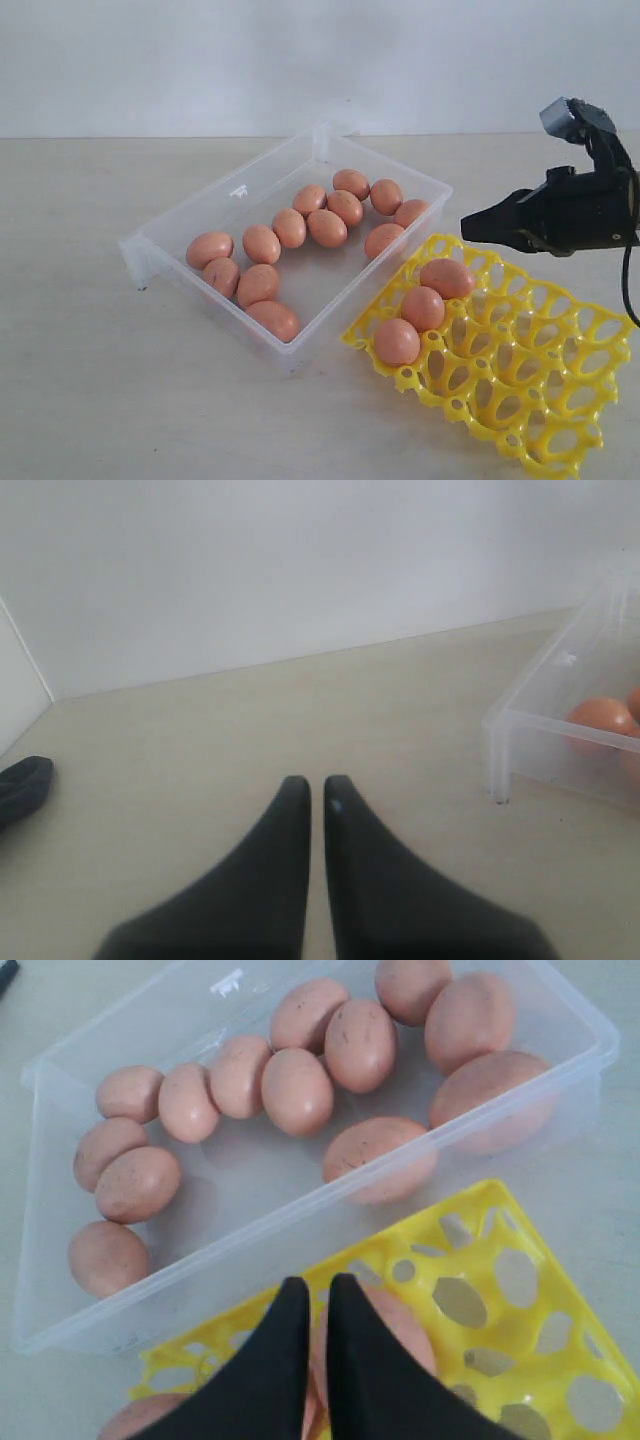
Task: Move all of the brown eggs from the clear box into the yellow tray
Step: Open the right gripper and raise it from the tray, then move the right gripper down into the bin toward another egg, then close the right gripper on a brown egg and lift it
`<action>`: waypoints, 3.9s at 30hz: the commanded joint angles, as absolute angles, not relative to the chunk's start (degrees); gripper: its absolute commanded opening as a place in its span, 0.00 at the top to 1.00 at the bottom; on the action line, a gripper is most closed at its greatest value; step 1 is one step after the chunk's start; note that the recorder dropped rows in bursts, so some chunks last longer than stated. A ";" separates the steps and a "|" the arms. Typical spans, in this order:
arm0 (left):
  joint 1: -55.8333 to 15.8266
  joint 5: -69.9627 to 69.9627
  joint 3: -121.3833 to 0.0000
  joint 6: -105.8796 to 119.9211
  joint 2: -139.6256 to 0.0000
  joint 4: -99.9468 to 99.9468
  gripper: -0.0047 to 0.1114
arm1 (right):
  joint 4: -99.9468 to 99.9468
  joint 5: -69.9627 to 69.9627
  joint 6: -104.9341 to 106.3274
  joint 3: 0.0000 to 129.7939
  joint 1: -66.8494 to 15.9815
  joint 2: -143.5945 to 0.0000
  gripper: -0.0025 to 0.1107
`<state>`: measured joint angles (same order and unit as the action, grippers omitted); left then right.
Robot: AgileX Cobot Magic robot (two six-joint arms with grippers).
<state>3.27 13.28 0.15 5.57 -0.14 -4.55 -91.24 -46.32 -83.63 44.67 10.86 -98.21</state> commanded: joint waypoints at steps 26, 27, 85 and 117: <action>2.85 12.91 0.00 5.40 0.00 -4.25 0.92 | -6.61 43.45 12.11 82.86 -15.66 -102.71 0.98; 2.85 12.91 0.00 5.40 0.00 -4.25 0.92 | 0.00 47.78 17.15 85.65 -15.36 -103.88 0.98; 2.85 12.91 0.00 5.40 0.00 -4.25 0.92 | 20.95 47.34 28.89 110.39 -16.68 -137.35 0.98; 2.85 12.91 0.00 5.40 0.00 -4.25 0.92 | 20.06 17.61 15.73 75.11 -16.57 -107.03 0.98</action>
